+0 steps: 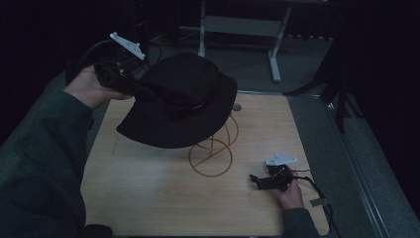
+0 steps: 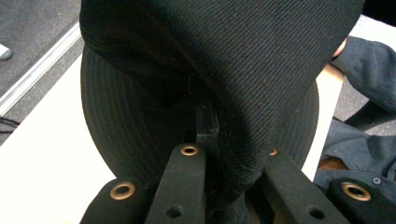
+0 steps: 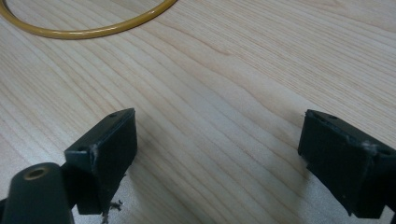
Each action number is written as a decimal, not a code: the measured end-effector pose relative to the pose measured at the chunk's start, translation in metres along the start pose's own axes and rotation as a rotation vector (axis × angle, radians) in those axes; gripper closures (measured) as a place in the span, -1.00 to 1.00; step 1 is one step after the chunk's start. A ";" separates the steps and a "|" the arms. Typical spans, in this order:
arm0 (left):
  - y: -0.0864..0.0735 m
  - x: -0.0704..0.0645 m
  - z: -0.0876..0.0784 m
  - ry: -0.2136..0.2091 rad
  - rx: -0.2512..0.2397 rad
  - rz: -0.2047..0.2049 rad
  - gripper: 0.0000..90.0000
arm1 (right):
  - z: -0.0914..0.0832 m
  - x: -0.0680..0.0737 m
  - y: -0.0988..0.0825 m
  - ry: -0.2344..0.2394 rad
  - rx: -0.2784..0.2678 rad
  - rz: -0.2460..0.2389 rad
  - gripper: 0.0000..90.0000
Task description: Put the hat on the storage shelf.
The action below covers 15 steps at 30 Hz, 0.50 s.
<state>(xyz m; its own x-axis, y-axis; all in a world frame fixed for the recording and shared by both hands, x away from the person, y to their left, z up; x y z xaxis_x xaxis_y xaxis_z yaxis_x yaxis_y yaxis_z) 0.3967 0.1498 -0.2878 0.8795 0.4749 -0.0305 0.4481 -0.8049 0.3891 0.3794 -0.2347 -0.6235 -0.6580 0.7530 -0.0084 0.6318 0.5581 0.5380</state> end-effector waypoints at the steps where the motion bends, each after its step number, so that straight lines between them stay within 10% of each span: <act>1: 0.002 -0.001 0.002 0.000 0.002 0.004 0.95 | 0.000 0.000 0.000 0.000 0.000 0.000 -0.74; 15: 0.017 -0.010 0.013 -0.025 0.000 0.039 0.95 | 0.000 0.000 0.000 0.000 0.000 0.000 -0.74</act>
<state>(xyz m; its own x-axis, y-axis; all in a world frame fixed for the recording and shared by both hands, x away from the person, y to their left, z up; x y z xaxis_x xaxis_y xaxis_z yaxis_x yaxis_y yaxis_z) 0.3978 0.1266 -0.2924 0.9001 0.4340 -0.0384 0.4133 -0.8226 0.3905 0.3794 -0.2347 -0.6235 -0.6578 0.7531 -0.0082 0.6320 0.5579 0.5379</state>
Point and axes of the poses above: each handheld gripper's, and its own axes: z roughly forward along the jaws, y roughly out of its top, x roughly to its left, the point moved 8 cm from there along z, roughly forward along the jaws, and after that the axes turned 14 degrees about x, right-handed, at the moved point
